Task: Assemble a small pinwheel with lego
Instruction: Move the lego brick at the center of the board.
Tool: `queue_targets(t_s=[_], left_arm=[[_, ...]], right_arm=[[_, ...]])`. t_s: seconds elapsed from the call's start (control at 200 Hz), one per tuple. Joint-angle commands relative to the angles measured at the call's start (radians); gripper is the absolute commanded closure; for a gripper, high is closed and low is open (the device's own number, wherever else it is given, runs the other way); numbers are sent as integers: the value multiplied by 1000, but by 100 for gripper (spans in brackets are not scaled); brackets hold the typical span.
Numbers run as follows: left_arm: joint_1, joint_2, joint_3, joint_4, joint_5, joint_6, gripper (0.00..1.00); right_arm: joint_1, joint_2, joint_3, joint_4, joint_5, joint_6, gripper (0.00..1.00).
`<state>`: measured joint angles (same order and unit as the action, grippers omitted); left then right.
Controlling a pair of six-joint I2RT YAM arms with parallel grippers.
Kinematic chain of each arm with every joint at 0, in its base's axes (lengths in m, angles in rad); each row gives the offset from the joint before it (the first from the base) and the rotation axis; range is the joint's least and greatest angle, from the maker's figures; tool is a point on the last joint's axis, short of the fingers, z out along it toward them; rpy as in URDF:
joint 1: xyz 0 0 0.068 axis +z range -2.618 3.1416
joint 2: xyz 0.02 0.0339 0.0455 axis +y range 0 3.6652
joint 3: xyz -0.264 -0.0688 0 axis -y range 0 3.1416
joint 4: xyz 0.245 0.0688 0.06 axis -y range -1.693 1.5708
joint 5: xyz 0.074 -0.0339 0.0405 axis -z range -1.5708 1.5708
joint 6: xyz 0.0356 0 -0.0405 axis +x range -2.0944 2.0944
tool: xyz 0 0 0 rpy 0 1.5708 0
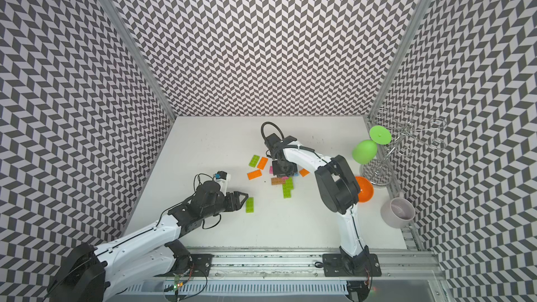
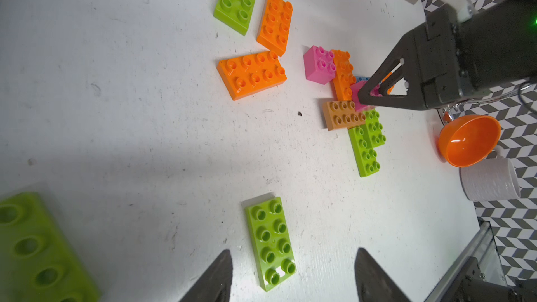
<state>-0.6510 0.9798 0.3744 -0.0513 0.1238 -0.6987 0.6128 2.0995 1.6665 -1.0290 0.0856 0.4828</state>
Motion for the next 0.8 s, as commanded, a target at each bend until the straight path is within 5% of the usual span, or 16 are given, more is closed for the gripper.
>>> queue_targets(t_s=[0.0,0.21,0.476,0.791], left_arm=[[14,-6,34,-16,14,23,34],[24,-4,40,-24,20,31,34],[27,9,27,3,36,24,34],[37,51,71,-1,43,32,34]], right_arm=[[-19,120,22,-6,79,-48,100],[-69,136,49,-55,174,-110,100],[-120,89,-27,-8,140,-137,100],[-133,308,341,-84,22,-125,100]])
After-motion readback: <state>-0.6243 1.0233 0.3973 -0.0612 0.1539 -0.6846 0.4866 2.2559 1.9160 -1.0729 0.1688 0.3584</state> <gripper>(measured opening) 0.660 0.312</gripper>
